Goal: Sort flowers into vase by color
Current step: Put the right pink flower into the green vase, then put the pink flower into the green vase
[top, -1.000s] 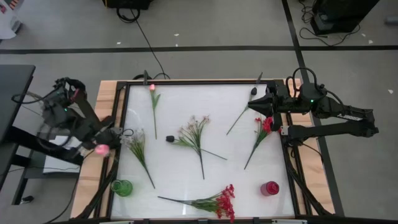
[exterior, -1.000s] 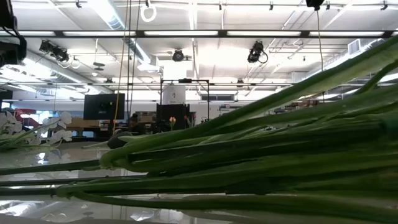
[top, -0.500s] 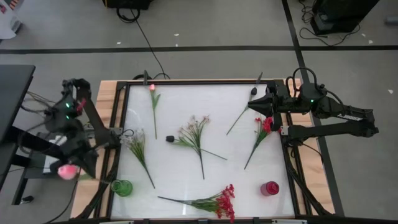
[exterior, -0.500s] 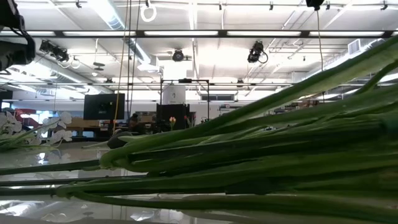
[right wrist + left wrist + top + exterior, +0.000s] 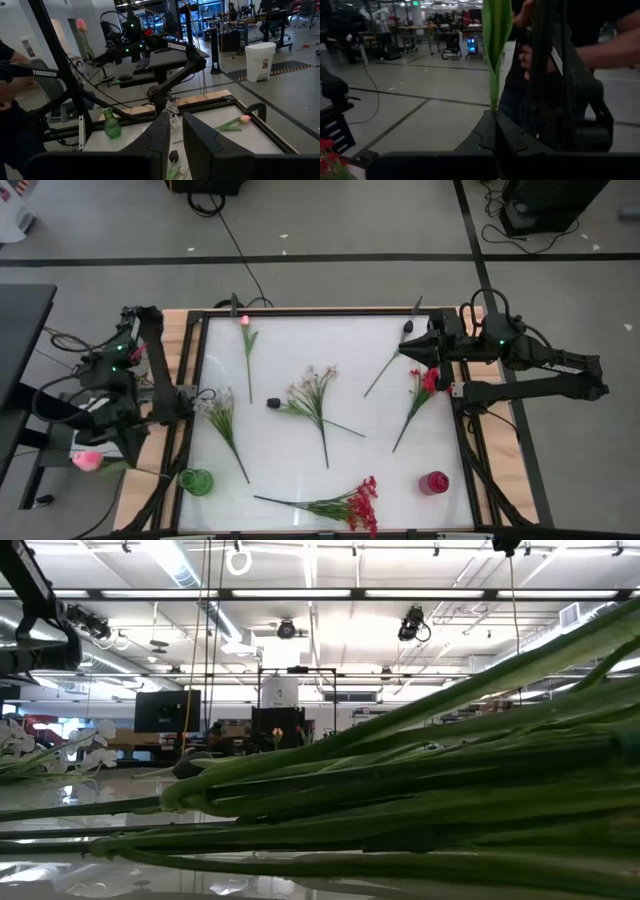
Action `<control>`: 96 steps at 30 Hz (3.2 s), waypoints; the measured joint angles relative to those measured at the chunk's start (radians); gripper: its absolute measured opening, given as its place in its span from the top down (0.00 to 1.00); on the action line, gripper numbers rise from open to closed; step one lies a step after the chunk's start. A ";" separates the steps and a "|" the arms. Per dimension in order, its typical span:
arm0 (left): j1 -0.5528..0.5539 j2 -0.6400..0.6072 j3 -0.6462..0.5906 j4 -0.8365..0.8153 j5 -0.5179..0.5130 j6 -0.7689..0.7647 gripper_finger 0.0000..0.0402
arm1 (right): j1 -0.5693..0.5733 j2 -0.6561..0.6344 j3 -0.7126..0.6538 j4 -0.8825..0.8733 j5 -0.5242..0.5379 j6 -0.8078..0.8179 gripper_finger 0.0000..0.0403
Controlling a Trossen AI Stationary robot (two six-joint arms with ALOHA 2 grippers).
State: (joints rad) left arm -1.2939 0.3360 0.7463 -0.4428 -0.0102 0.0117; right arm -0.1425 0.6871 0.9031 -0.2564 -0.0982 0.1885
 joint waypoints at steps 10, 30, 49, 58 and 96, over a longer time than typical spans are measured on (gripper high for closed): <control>-0.009 -0.024 -0.085 0.100 -0.004 0.089 1.00 | 0.000 0.000 0.000 0.000 0.000 0.000 0.85; -0.004 -0.060 -0.270 0.170 -0.098 0.089 1.00 | 0.000 0.000 0.000 0.000 0.000 0.000 0.85; -0.003 -0.192 -0.477 0.324 -0.347 0.198 0.99 | 0.000 0.000 0.000 0.000 0.000 0.000 0.85; -0.003 -0.225 -0.477 0.308 -0.412 0.210 0.98 | 0.000 0.000 0.000 0.000 0.000 0.000 0.85; -0.003 -0.226 -0.470 0.269 -0.539 -0.298 0.58 | 0.000 0.000 0.000 0.000 0.000 0.000 0.85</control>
State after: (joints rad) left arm -1.2972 0.1105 0.2761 -0.1734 -0.5493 -0.2867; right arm -0.1425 0.6872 0.9031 -0.2562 -0.0986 0.1886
